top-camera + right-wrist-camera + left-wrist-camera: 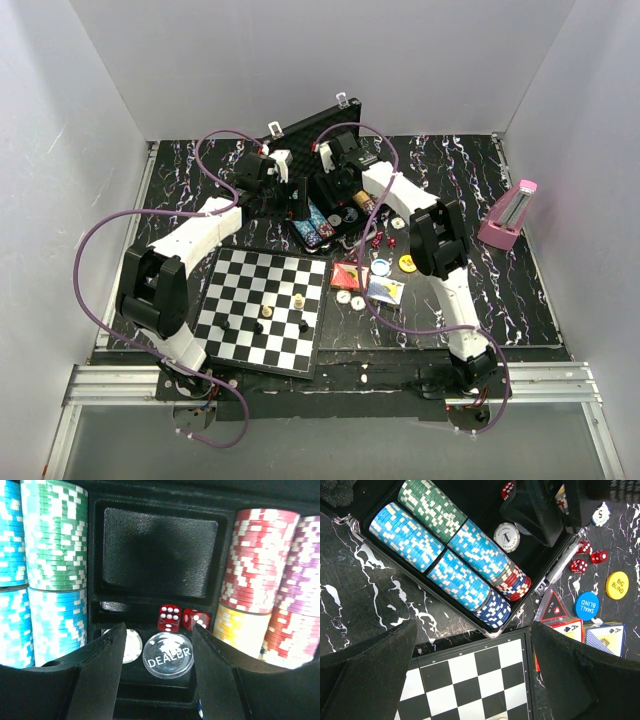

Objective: Pack up texas hold em set

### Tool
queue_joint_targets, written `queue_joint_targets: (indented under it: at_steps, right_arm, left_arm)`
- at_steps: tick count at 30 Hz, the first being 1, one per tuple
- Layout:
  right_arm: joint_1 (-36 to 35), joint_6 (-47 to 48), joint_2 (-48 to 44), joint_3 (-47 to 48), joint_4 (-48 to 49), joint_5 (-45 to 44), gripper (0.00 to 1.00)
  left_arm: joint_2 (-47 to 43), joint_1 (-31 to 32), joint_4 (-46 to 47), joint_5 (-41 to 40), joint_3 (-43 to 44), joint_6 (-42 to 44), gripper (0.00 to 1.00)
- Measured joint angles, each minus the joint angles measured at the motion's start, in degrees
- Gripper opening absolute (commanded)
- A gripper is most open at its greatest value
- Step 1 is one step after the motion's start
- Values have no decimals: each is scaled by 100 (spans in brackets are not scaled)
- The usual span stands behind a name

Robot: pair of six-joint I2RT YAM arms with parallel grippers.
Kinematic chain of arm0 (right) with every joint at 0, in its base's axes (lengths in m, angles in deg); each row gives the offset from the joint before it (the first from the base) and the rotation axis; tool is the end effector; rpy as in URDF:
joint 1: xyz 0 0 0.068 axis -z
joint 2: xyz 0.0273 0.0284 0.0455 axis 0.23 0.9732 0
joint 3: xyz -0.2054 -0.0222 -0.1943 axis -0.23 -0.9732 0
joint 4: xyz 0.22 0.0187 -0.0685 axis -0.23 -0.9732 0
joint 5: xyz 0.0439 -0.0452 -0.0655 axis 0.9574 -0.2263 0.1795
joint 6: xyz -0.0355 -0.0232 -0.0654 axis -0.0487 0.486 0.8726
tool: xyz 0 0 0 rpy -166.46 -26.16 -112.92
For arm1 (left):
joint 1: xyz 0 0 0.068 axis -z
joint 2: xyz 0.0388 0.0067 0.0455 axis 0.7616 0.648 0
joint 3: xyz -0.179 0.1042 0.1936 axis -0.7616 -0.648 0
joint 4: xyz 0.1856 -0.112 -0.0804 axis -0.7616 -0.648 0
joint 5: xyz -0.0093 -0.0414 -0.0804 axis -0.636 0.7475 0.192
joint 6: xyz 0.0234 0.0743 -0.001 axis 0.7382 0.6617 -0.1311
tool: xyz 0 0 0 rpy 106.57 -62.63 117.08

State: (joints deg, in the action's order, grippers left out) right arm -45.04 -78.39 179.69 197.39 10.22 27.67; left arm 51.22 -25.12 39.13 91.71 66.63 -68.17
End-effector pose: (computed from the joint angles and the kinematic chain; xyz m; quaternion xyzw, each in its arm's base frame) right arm 0.4434 0.2746 0.1970 -0.3191 0.8892 0.0697 0.3202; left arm 0.3270 -0.1609 0.2628 0.1009 0.9208 -0.1983 0.3204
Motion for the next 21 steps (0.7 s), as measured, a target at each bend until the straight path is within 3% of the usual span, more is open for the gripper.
queue_joint_targets:
  at_steps: [10, 21]
  right_arm:
    - [79, -125, -457, -435, 302, -87, 45]
    - [87, -337, -540, -745, 575, 48, 43]
  left_arm:
    - [0, 0, 15, 7, -17, 7, 98]
    - [0, 0, 87, 2, -144, 11, 98]
